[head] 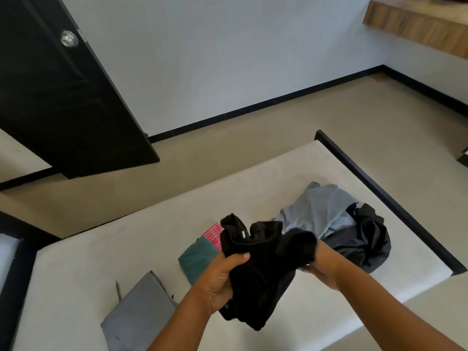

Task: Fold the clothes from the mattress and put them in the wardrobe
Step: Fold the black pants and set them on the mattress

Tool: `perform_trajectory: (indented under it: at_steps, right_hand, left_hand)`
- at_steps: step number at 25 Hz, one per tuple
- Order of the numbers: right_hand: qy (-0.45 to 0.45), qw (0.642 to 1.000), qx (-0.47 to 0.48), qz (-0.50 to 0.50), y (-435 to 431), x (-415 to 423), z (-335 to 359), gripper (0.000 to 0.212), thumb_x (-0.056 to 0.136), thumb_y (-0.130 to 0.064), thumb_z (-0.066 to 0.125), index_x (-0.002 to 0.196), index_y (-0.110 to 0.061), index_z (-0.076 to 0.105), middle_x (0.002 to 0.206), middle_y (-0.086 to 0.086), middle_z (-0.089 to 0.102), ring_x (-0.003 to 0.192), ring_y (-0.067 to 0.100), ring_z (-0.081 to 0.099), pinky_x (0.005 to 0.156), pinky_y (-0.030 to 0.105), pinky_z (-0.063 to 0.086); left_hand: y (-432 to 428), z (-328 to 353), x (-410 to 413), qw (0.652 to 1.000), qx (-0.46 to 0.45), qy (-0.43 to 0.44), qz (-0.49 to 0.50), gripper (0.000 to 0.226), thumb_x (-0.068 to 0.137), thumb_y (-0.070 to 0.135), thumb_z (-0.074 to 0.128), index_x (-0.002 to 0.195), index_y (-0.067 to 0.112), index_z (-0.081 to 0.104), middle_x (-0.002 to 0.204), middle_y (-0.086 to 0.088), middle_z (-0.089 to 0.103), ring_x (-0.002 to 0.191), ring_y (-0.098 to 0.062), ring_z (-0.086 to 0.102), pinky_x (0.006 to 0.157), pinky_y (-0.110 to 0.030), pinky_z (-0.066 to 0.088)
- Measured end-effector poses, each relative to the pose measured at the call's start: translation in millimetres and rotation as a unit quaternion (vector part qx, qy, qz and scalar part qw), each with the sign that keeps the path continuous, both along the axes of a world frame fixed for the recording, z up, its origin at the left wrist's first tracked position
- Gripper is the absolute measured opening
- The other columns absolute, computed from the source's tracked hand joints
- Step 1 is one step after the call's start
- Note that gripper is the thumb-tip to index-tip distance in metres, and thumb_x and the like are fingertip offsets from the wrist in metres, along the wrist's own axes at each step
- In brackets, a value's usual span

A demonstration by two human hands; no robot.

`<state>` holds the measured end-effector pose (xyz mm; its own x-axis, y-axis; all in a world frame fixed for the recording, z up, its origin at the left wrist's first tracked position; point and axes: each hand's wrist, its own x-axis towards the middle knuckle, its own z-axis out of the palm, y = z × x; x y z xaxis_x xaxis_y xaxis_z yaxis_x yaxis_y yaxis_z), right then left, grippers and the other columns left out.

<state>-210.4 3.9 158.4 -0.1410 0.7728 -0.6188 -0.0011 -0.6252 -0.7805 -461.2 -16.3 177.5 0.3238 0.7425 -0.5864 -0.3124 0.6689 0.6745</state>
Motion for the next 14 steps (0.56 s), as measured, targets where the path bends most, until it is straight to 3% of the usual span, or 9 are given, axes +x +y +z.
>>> perform_trajectory:
  at_steps: [1,3,4,6,9,11,14]
  right_hand:
    - [-0.060,0.997,0.020,0.050,0,3,2,0.064,0.097,-0.014,0.067,0.152,-0.032,0.040,0.142,0.001,0.056,0.128,0.023,0.054,0.099,0.039,0.050]
    - [-0.092,0.978,0.090,0.162,0,5,16,0.087,0.089,-0.019,0.077,0.152,-0.054,0.027,0.151,-0.017,0.040,0.139,0.007,0.040,0.109,0.033,0.043]
    - [-0.093,0.962,0.128,0.224,0,2,26,0.091,0.086,-0.025,0.081,0.150,-0.060,0.026,0.151,-0.028,0.036,0.138,-0.004,0.035,0.111,0.025,0.038]
    - [-0.117,0.925,0.206,0.298,-1,-8,44,0.079,0.083,-0.033,0.083,0.144,-0.055,0.039,0.141,-0.042,0.039,0.129,-0.020,0.037,0.104,0.010,0.037]
    - [-0.207,0.875,0.345,0.270,4,-20,51,0.048,0.077,-0.038,0.081,0.119,-0.035,0.058,0.128,-0.024,0.055,0.118,-0.004,0.055,0.096,0.024,0.052]
    - [-0.227,0.864,0.358,0.273,9,-17,55,0.042,0.076,-0.027,0.076,0.111,-0.034,0.054,0.101,-0.013,0.064,0.090,0.008,0.064,0.076,0.035,0.058]
    - [-0.288,0.821,0.373,0.322,14,-11,57,0.051,0.080,-0.026,0.071,0.125,-0.038,0.049,0.085,-0.017,0.062,0.075,0.007,0.063,0.065,0.025,0.055]
  left_hand:
    - [2,4,1,1.000,0.015,0.009,-0.016,0.052,0.076,0.011,0.080,0.127,0.008,0.070,0.128,-0.022,0.069,0.117,-0.036,0.068,0.090,-0.040,0.058]
    - [4,8,4,0.997,0.059,0.028,-0.050,0.050,0.079,0.010,0.080,0.127,0.010,0.071,0.130,-0.021,0.068,0.123,-0.035,0.065,0.096,-0.039,0.055]
    - [4,10,7,0.994,0.082,0.037,-0.067,0.050,0.081,0.012,0.080,0.130,0.010,0.069,0.131,-0.020,0.068,0.125,-0.034,0.063,0.099,-0.039,0.054]
    - [2,14,13,0.987,0.118,0.046,-0.099,0.054,0.084,0.013,0.079,0.135,0.009,0.064,0.131,-0.018,0.068,0.127,-0.031,0.063,0.100,-0.036,0.053]
    - [2,21,18,0.979,0.141,0.080,-0.120,0.052,0.086,0.012,0.079,0.135,0.012,0.063,0.129,-0.013,0.070,0.124,-0.026,0.065,0.101,-0.034,0.052]
    - [2,25,18,0.974,0.139,0.125,-0.129,0.049,0.085,0.017,0.081,0.132,0.017,0.066,0.126,-0.009,0.073,0.121,-0.022,0.067,0.101,-0.035,0.053]
    - [4,28,16,0.964,0.137,0.177,-0.145,0.052,0.083,0.027,0.085,0.131,0.022,0.066,0.123,-0.002,0.074,0.119,-0.017,0.068,0.104,-0.036,0.053]
